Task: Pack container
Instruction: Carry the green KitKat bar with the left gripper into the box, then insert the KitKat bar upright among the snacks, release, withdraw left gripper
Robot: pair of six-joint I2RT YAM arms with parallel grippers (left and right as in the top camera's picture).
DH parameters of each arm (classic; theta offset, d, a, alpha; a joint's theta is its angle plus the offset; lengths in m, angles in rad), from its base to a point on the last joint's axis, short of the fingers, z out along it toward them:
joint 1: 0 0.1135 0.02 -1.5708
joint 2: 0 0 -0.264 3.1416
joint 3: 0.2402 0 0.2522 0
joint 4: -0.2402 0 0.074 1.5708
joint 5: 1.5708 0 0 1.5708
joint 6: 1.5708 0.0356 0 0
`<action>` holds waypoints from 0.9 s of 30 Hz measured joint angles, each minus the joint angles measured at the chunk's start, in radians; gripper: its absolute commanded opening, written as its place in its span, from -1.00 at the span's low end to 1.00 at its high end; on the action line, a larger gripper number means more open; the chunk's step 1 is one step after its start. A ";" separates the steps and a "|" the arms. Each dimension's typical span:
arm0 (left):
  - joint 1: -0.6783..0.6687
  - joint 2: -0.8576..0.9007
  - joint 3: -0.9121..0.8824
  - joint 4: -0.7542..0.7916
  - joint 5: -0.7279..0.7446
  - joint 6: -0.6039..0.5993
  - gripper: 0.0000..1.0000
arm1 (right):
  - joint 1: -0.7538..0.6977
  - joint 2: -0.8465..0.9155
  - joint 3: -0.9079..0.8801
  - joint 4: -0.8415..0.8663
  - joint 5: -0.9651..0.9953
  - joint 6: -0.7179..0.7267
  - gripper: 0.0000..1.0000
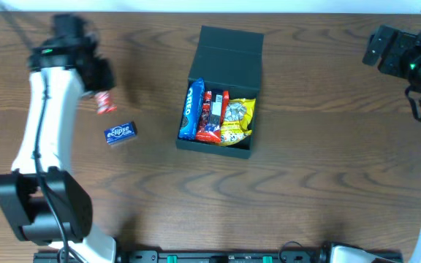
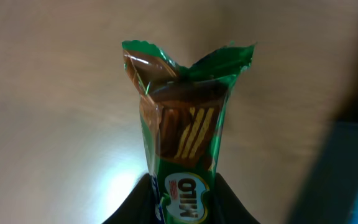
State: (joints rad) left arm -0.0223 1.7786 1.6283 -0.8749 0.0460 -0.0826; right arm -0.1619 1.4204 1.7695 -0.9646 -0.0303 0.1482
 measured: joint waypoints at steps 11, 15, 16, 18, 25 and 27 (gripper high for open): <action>-0.447 0.085 0.005 0.175 0.072 -0.028 -0.88 | 0.000 0.000 0.000 -0.022 0.000 0.000 0.98; -0.544 0.164 0.005 0.198 0.084 -0.037 -0.88 | 0.000 0.000 0.000 -0.045 0.000 0.000 0.99; -0.565 0.177 0.005 0.198 0.086 -0.042 -0.88 | 0.000 0.000 0.000 -0.050 0.000 0.000 0.98; -0.588 0.187 0.005 0.194 0.088 -0.050 -0.88 | 0.000 0.000 0.000 -0.061 0.000 0.000 0.99; -0.600 0.209 0.005 0.175 0.114 -0.128 -0.88 | 0.000 0.000 0.000 -0.090 0.000 -0.003 0.98; -0.600 0.224 0.005 0.172 0.120 -0.139 -0.88 | 0.000 0.000 0.000 -0.091 0.000 -0.006 0.98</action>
State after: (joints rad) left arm -0.6228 2.0022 1.6329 -0.7025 0.1661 -0.2218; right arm -0.1619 1.4200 1.7695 -1.0557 -0.0303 0.1421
